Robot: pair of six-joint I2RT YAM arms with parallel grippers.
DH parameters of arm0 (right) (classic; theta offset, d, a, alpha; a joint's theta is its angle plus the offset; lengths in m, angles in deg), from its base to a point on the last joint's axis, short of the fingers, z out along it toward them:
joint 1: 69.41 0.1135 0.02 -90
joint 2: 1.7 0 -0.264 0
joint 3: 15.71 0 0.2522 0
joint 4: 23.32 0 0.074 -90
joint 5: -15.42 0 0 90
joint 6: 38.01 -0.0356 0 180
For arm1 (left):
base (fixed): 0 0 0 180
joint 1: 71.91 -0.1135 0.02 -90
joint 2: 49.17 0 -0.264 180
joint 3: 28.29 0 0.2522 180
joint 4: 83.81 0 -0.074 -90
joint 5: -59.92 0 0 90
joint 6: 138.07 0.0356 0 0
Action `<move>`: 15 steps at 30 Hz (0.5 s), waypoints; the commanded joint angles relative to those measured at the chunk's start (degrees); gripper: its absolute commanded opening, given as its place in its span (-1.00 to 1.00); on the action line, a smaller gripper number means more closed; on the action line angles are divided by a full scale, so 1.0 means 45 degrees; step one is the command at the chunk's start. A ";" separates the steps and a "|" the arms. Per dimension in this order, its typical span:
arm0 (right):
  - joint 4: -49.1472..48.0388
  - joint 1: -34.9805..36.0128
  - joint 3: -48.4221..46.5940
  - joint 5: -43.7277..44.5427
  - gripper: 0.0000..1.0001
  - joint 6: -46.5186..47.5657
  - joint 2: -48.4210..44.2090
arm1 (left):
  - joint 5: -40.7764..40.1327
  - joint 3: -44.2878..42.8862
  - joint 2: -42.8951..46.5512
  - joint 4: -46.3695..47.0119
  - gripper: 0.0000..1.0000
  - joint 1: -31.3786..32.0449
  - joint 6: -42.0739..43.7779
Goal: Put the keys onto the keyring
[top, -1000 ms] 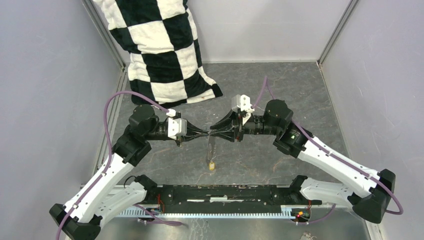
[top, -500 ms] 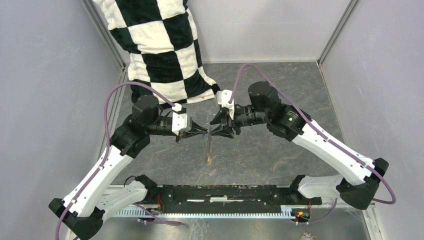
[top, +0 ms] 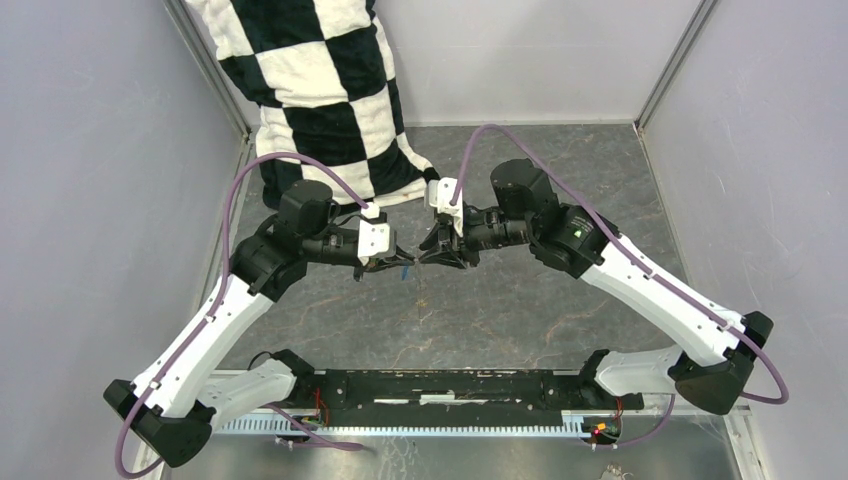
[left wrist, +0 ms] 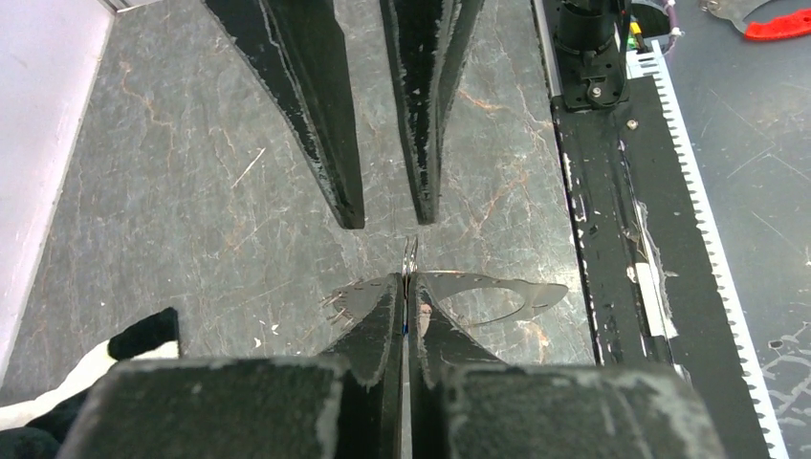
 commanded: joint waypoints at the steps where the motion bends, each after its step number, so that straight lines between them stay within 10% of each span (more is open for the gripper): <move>1: 0.0138 0.0057 -0.0655 0.0056 -0.39 0.0232 0.0276 | 0.0098 -0.0670 0.0068 0.0085 -0.96 0.0111 0.0720; 15: 0.0960 0.0071 -0.1265 -0.0233 -0.49 0.0465 0.1094 | 0.0193 -0.0635 0.0122 0.0086 -0.96 0.0184 0.0925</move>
